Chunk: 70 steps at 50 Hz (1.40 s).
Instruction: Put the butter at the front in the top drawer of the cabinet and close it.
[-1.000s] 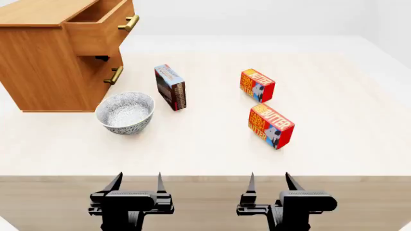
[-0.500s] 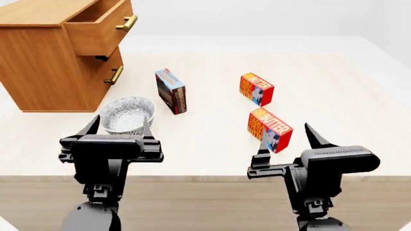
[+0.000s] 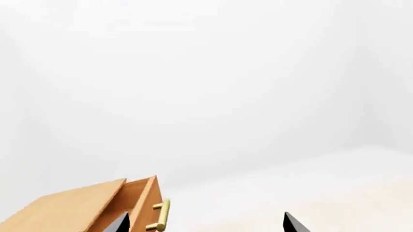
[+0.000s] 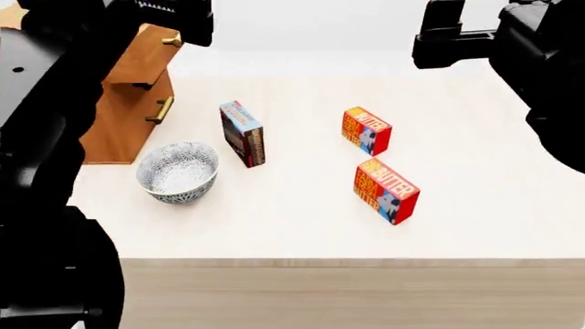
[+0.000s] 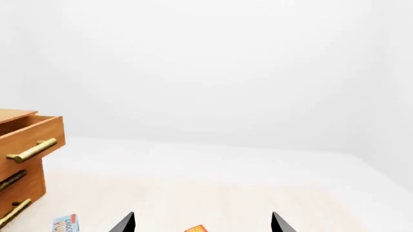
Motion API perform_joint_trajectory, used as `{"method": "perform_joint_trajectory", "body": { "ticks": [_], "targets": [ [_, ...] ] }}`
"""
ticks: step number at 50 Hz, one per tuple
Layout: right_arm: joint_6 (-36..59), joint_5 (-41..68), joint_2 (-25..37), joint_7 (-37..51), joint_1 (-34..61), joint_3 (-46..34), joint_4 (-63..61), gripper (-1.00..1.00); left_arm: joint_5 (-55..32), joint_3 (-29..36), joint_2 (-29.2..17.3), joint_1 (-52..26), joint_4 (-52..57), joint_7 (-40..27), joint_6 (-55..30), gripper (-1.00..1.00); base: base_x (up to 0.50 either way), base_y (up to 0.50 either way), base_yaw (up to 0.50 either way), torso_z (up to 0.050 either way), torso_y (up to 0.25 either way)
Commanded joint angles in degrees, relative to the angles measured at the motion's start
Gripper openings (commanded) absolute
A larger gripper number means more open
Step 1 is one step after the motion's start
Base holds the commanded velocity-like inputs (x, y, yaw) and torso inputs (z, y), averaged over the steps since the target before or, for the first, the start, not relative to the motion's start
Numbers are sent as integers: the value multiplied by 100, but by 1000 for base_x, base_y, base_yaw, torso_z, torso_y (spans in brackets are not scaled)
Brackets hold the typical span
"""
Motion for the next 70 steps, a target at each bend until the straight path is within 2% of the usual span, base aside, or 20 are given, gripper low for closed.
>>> {"method": "perform_joint_trajectory", "body": {
  "ticks": [1,44,51,55,56,59,61,62,63,67,70],
  "targets": [
    [237,1941,311,862,1440,-268,626,100,-120,193,-16,-1508,-582,160,-596,100,500,0,0,0,0],
    [-42,2615,475,1193,1178,-137,158,100,-292,169,53,-1409,-440,46,-514,100,500,0,0,0,1],
    [-32,2659,487,1196,1196,-181,138,100,-331,221,21,-1401,-412,55,-513,100,17,0,0,0,1],
    [-26,2680,519,1178,1202,-186,124,100,-437,519,-167,-1461,-337,161,-819,100,0,0,0,0,0],
    [-14,2688,532,1175,1231,-192,134,100,-890,778,-406,-1572,-504,-29,-879,100,0,0,0,0,0],
    [15,2695,572,1141,1322,-196,164,100,-3468,1532,-1445,-2406,-1257,-2354,-878,100,0,0,0,0,0],
    [17,2667,608,1088,1330,-176,162,100,-5187,2183,-1818,-3120,-1983,-2923,-873,100,0,0,0,0,0],
    [13,2639,631,1053,1314,-161,162,100,-5915,2539,-1932,-3492,-2385,-2963,-870,100,0,0,0,0,0],
    [11,2598,656,1009,1293,-147,161,100,-6128,2866,-1991,-3860,-2822,-2864,-867,100,0,0,0,0,0],
    [-14,2410,671,805,1216,-131,173,100,-6319,3721,-1895,-4798,-4382,-2661,-856,100,0,0,0,0,0],
    [-18,2277,657,651,1217,-149,197,100,-6300,4431,-1803,-5285,-5173,-2122,-833,100,0,0,0,0,0]
  ]
}}
